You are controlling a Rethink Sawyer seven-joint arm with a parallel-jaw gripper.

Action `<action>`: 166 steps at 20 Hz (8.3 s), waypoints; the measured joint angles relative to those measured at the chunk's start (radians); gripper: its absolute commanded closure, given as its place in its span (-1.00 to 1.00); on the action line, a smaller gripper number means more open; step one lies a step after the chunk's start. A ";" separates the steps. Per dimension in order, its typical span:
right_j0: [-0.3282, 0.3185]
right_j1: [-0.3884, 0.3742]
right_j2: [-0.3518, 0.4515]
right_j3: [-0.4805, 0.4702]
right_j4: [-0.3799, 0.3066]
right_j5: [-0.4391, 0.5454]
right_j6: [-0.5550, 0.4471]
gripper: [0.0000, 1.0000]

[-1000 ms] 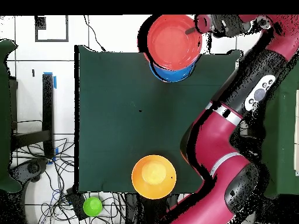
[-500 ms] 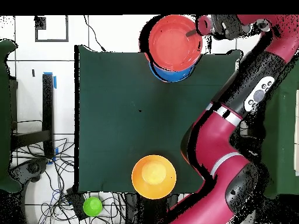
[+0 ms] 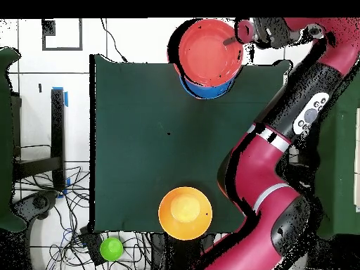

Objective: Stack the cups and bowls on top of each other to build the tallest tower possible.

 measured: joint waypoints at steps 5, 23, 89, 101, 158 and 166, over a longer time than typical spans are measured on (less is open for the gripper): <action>0.000 0.000 0.000 0.000 -0.001 0.000 0.000 1.00; 0.000 0.001 0.000 0.000 -0.001 0.000 0.000 1.00; -0.003 -0.001 0.087 -0.002 -0.151 -0.018 -0.066 -1.00; -0.004 -0.002 0.122 -0.002 -0.213 -0.019 -0.180 -1.00; -0.025 -0.061 0.033 0.104 0.006 -0.017 -0.180 1.00; -0.036 -0.087 -0.056 0.129 0.101 -0.017 -0.180 1.00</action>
